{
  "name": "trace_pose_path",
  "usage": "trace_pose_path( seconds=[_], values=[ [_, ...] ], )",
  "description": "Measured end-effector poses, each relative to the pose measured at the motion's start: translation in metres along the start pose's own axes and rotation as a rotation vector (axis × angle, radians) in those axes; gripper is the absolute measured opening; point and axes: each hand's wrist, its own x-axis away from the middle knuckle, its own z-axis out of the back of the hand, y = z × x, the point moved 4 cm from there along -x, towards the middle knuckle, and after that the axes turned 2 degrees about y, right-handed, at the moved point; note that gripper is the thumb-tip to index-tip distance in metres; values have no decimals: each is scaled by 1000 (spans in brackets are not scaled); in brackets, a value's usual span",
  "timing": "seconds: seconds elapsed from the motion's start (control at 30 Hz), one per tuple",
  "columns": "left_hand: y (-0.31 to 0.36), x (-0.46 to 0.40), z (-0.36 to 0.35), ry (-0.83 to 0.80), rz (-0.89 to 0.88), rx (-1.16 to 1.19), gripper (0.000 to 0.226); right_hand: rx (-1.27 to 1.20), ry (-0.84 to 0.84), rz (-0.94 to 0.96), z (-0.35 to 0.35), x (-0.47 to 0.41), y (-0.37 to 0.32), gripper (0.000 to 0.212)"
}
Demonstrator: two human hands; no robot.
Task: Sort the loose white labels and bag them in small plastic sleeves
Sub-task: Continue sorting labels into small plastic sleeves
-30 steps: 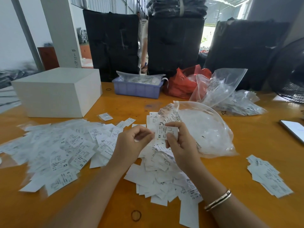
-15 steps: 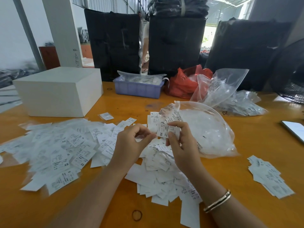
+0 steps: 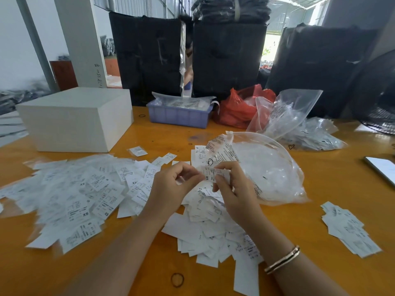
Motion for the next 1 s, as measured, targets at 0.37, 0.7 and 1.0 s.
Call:
trace_pose_path(
  seconds=[0.37, 0.7, 1.0],
  values=[
    [-4, 1, -11, -212, 100, 98, 15, -117, -290, -126, -10, 3, 8, 33],
    [-17, 0, -12, -206, 205, 59, 19, 383, -268, 104, -11, -3, -1, 64],
    [-38, -7, 27, 43, 222, -758, 23, 849, -106, -453, 37, -27, 85, 33]
  ],
)
